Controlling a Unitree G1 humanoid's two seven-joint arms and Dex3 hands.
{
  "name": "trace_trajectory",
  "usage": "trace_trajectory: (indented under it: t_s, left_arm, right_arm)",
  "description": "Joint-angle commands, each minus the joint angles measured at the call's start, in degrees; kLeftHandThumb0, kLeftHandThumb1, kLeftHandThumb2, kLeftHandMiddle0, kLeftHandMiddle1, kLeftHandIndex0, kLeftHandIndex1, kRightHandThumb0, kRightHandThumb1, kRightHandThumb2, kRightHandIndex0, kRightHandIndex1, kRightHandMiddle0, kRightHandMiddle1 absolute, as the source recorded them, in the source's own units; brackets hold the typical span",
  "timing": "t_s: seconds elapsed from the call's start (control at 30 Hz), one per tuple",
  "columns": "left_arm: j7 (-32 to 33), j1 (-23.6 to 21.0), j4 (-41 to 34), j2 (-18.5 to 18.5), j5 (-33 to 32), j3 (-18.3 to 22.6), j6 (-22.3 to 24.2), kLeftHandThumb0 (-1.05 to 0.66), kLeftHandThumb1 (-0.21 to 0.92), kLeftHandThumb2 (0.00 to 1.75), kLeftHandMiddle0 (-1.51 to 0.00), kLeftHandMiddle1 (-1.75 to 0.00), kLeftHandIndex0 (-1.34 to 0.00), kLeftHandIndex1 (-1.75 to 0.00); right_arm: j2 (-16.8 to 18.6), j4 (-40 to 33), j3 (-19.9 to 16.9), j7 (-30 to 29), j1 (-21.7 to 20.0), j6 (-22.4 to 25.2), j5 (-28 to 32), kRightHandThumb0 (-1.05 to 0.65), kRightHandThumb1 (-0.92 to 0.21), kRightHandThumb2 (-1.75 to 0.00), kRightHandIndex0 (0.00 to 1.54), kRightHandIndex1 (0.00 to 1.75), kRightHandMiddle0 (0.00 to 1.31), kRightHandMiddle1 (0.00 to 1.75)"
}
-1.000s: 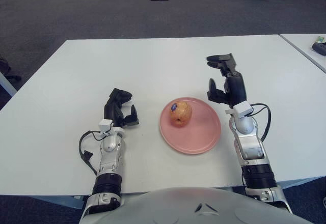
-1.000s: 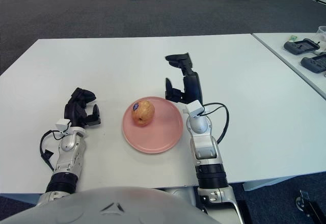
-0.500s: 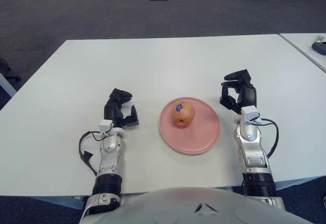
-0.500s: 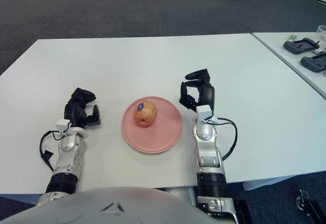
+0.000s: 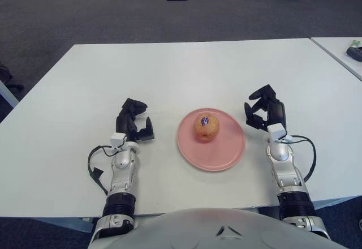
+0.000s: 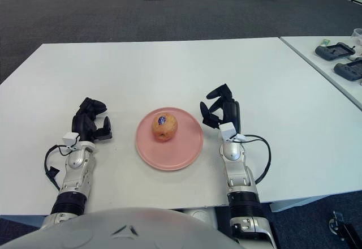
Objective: Put the apple into the plate.
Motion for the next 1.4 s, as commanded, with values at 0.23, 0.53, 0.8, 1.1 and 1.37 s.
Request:
trace_trajectory:
  t_s: [0.23,0.53,0.8,1.1,1.37]
  left_arm:
    - [-0.4,1.9,2.6,-0.6,-1.0,0.1,2.0,-0.01,0.01,1.67,-0.87,-1.70,-0.60,-1.75]
    - [0.0,2.1,2.7,-0.5,-0.7,0.1,1.7,-0.01,0.01,1.66,-0.86,-1.69,-0.60,-1.75]
    - [-0.2,2.3,2.6,-0.6,-0.9,0.2,1.2,-0.01,0.02,1.65,-0.85,-1.69,-0.60,-1.75]
    - [-0.7,2.3,2.7,-0.4,-1.4,0.4,1.6,-0.01,0.02,1.64,-0.87,-1.67,-0.59,-1.75]
    - [-1.1,2.4,2.3,-0.1,-1.6,0.3,2.1,-0.01,0.03,1.62,-0.87,-1.65,-0.59,-1.75]
  right_arm:
    - [-3.1,6.6,0.2,5.2,-2.2,-1.0,2.9,-0.43,-0.50,-1.10,1.01,1.75,0.47,1.75]
    - [-3.6,9.6,0.2,6.4,-2.8,-0.9,3.4,-0.43,-0.48,-1.13,1.04,1.75,0.49,1.75]
    - [-2.8,9.0,0.3,6.1,-2.0,3.1,3.5,-0.44,-0.45,-1.16,1.04,1.75,0.50,1.75]
    - [-2.1,8.7,0.6,5.1,-1.0,3.9,3.4,-0.44,-0.43,-1.18,1.02,1.75,0.52,1.75]
    - [-2.0,11.0,-0.5,5.0,-0.8,1.0,5.4,-0.46,-0.36,-1.27,1.09,1.75,0.57,1.75]
